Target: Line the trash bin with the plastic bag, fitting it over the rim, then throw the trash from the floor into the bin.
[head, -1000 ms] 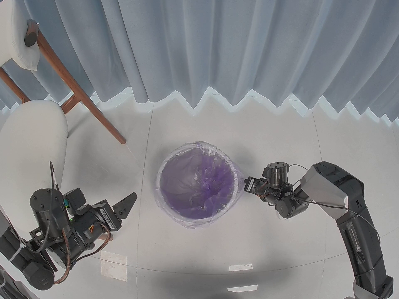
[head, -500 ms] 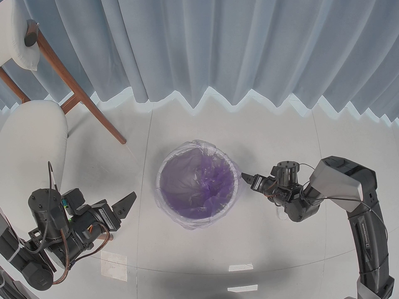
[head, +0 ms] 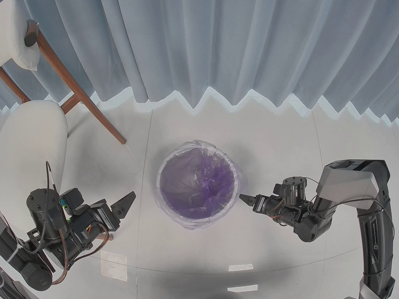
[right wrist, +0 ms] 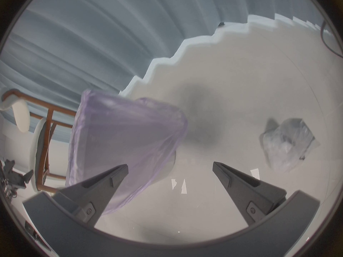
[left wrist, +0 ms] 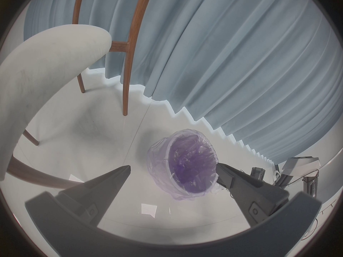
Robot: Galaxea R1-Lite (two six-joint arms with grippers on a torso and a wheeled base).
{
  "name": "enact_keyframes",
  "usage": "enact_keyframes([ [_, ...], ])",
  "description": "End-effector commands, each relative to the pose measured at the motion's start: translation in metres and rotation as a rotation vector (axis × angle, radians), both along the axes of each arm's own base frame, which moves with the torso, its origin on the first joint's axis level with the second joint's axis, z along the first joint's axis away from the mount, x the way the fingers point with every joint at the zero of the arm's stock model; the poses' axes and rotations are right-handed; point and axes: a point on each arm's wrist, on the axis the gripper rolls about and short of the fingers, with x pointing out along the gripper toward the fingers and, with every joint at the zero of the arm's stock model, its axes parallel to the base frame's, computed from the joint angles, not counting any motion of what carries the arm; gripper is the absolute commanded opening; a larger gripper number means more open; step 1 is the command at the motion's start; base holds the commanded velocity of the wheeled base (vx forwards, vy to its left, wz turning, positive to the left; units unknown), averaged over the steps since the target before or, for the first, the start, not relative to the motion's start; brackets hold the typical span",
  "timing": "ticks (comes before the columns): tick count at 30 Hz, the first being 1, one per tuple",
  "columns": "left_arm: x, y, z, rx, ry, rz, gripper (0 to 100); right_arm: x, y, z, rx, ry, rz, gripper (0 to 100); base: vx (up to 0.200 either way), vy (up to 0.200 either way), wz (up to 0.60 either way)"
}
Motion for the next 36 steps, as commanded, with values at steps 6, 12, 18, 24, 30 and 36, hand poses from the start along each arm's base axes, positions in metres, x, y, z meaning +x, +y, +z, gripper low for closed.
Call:
enact_keyframes([
  [6, 0.0, 0.0, 0.0, 0.001, 0.002, 0.0, 100, -0.013, 0.021, -0.024, -0.05, 0.064, 0.073, 100, 0.0, 0.0, 0.0],
  [12, 0.001, -0.001, -0.002, 0.003, 0.006, -0.001, 100, -0.009, 0.026, -0.026, -0.064, 0.079, 0.088, 100, 0.0, 0.0, 0.0],
  [18, 0.004, -0.002, -0.006, 0.011, 0.021, -0.002, 100, 0.013, 0.035, -0.02, -0.072, 0.091, 0.083, 100, 0.0, 0.0, 0.0],
  [24, 0.004, -0.002, -0.007, 0.013, 0.025, -0.002, 100, 0.025, 0.039, -0.018, -0.094, 0.14, 0.081, 100, 0.0, 0.0, 0.0],
  [30, 0.003, -0.004, -0.008, 0.016, 0.035, -0.012, 100, 0.03, 0.041, -0.017, -0.133, 0.235, 0.081, 100, 0.0, 0.0, 0.0],
  [36, 0.002, -0.01, -0.032, 0.054, 0.145, -0.069, 100, 0.032, 0.04, -0.015, -0.148, 0.293, 0.066, 100, 0.0, 0.0, 0.0],
])
